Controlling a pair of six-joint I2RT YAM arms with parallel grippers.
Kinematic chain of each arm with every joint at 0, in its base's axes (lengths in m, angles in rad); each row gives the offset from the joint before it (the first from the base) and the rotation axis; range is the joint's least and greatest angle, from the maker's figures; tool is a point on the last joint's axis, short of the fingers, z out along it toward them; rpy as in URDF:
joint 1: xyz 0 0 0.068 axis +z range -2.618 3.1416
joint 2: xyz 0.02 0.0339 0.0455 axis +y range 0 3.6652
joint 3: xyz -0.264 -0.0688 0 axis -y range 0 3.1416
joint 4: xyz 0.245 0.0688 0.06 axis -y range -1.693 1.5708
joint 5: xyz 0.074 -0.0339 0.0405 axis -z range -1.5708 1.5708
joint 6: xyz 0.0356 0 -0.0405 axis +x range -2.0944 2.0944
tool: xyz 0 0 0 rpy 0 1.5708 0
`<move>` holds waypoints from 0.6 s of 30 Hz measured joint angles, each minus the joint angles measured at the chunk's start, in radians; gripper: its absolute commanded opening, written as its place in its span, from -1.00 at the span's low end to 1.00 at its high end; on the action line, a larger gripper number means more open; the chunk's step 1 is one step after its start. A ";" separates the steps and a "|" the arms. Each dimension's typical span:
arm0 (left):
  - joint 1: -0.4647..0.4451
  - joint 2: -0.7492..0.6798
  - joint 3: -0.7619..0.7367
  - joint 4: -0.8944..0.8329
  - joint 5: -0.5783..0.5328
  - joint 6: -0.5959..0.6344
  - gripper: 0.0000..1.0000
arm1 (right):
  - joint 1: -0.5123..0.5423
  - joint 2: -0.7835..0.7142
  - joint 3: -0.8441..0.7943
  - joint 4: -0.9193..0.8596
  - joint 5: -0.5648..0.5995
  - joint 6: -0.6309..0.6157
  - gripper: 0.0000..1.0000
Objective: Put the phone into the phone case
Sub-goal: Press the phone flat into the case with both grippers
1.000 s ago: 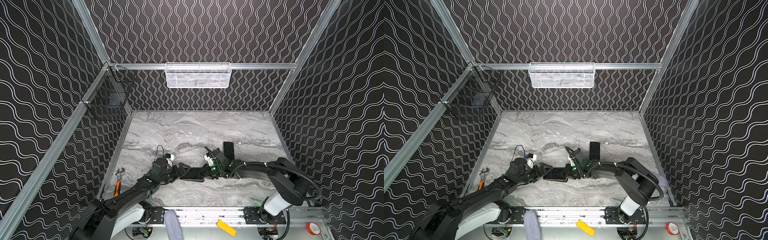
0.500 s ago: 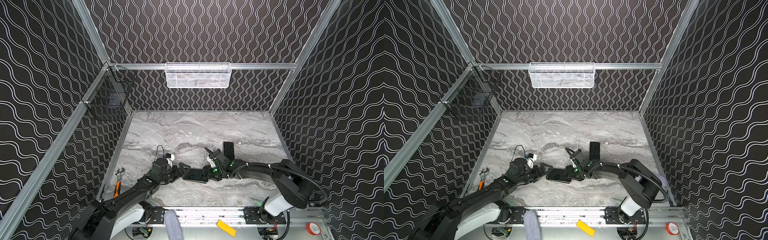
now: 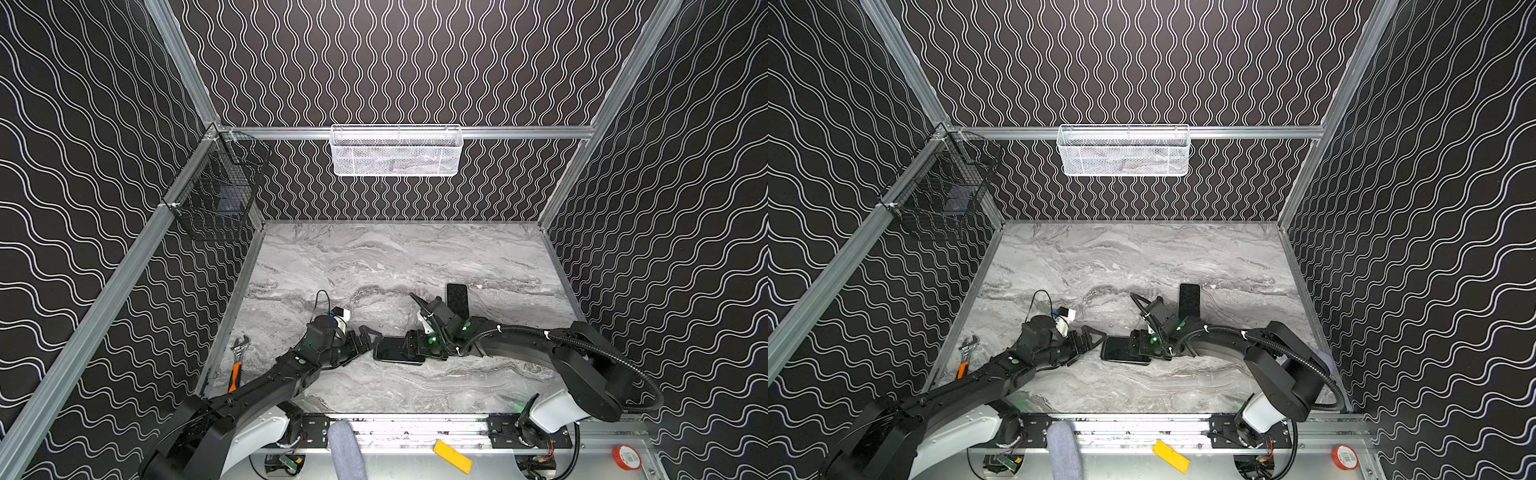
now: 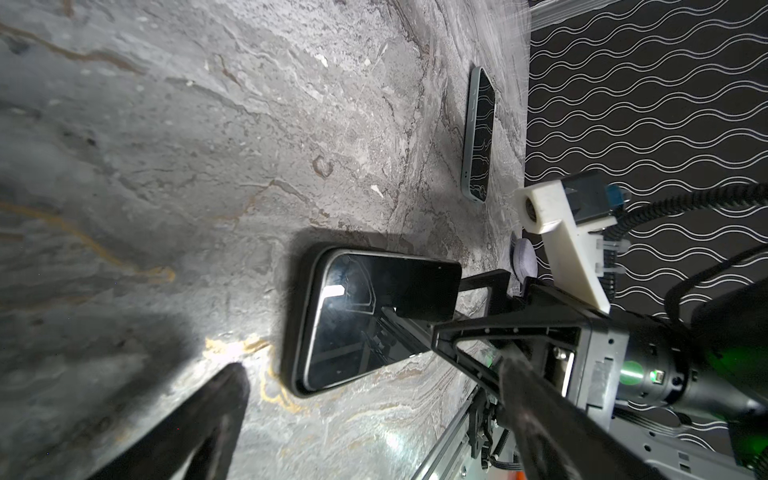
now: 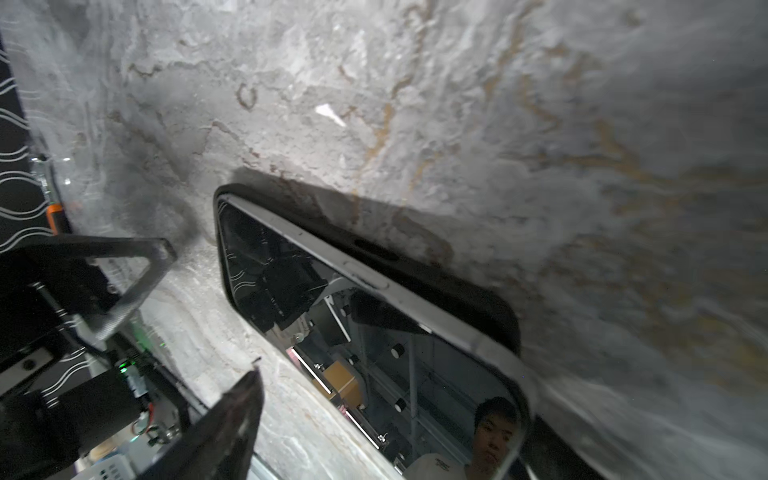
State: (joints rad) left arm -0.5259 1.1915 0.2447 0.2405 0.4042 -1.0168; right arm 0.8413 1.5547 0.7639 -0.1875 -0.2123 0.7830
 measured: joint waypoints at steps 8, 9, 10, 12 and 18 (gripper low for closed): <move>-0.010 0.033 0.011 0.026 0.000 0.000 0.97 | 0.000 -0.006 0.029 -0.098 0.071 -0.033 0.78; -0.011 0.034 0.013 0.027 0.000 0.000 0.97 | -0.001 -0.006 0.031 -0.106 0.079 -0.035 0.79; -0.011 0.035 0.016 0.027 0.000 0.000 0.97 | -0.001 -0.007 0.034 -0.113 0.088 -0.037 0.82; -0.013 0.035 0.021 0.031 0.000 0.000 0.97 | -0.001 -0.009 0.039 -0.132 0.104 -0.042 0.84; -0.018 0.037 0.030 0.031 0.000 0.000 0.97 | -0.001 -0.010 0.068 -0.182 0.145 -0.063 0.88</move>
State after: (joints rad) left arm -0.5442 1.2282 0.2749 0.2714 0.4046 -1.0172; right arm 0.8406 1.5448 0.8314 -0.3698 -0.0669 0.7204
